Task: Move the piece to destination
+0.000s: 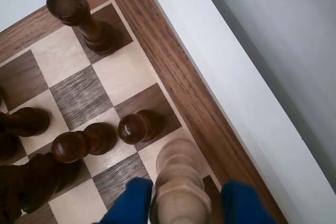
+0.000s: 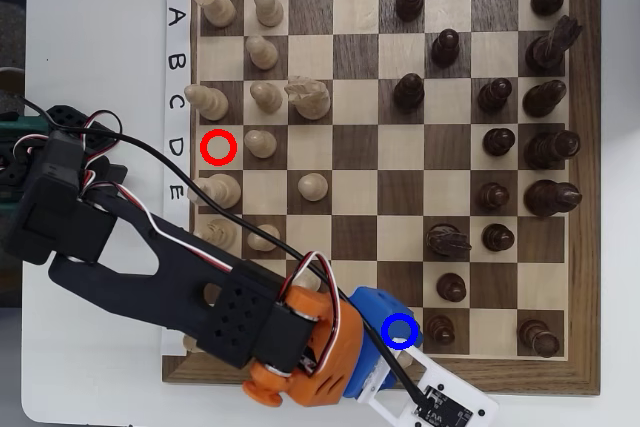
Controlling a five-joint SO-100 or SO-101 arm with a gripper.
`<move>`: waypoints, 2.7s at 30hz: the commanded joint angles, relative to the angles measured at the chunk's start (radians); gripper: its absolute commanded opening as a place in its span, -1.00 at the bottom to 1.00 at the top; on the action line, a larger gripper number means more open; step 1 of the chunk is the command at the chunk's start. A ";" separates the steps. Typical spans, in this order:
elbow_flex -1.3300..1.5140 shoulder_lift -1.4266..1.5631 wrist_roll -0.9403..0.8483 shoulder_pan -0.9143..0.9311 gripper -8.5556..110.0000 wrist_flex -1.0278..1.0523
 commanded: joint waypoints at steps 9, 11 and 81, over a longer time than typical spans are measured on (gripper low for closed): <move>-0.009 0.270 0.002 -0.074 -0.46 0.052; -0.021 0.299 0.006 -0.084 -0.46 0.055; 1.601 2.060 -1.790 1.175 -0.74 0.051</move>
